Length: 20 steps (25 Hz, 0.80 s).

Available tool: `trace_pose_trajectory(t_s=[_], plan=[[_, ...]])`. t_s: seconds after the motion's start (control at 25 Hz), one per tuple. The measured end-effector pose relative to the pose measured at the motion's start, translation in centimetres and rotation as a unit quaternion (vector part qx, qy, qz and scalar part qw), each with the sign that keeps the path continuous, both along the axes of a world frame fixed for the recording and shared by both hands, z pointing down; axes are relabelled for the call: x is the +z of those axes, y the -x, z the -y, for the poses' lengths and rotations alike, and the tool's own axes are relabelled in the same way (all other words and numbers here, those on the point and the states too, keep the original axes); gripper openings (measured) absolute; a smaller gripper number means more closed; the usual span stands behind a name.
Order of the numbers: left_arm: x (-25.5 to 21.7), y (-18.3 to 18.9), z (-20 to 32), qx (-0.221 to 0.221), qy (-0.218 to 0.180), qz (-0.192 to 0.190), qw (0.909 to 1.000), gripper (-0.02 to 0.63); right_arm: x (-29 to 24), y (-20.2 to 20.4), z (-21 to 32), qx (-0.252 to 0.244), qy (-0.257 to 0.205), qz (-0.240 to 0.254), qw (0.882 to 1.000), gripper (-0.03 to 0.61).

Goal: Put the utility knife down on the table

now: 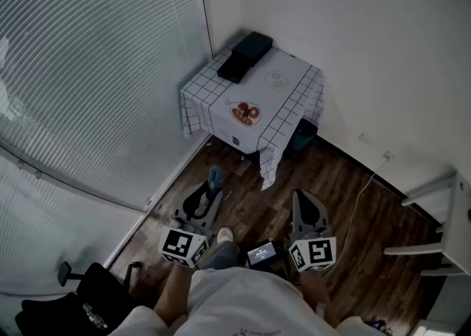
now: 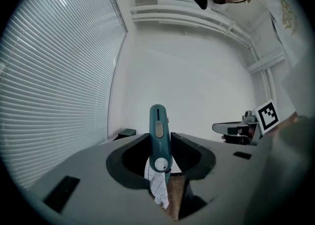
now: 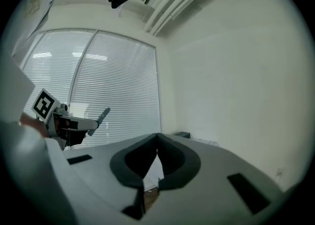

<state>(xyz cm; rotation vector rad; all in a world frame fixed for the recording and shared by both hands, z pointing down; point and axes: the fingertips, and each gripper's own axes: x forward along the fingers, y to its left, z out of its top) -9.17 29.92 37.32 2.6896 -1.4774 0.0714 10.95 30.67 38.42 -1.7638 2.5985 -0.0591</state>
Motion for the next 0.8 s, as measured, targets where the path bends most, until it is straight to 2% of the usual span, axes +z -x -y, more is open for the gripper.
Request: trace_pose_trajectory(t_s=[0.4, 0.52, 0.68, 0.8], plan=[[-0.3, 0.3, 6.5, 0.032, 0.004, -0.015, 0.9994, 0.14, 0.1, 0.2, 5.0, 0.039, 0.005, -0.003, 0.999, 0.008], [-0.3, 1.0, 8.7, 0.041, 0.004, -0.014, 0.999, 0.14, -0.1, 1.4, 7.0, 0.045, 0.011, -0.004, 0.999, 0.008], [0.0, 2.9, 11.4, 0.048, -0.001, 0.007, 0.9988, 0.14, 0.3, 3.6, 9.5, 0.044, 0.012, -0.005, 0.999, 0.008], [0.2, 4.7, 13.3, 0.052, 0.002, 0.005, 0.9986, 0.14, 0.1, 5.5, 11.0, 0.045, 0.009, -0.008, 0.999, 0.008]])
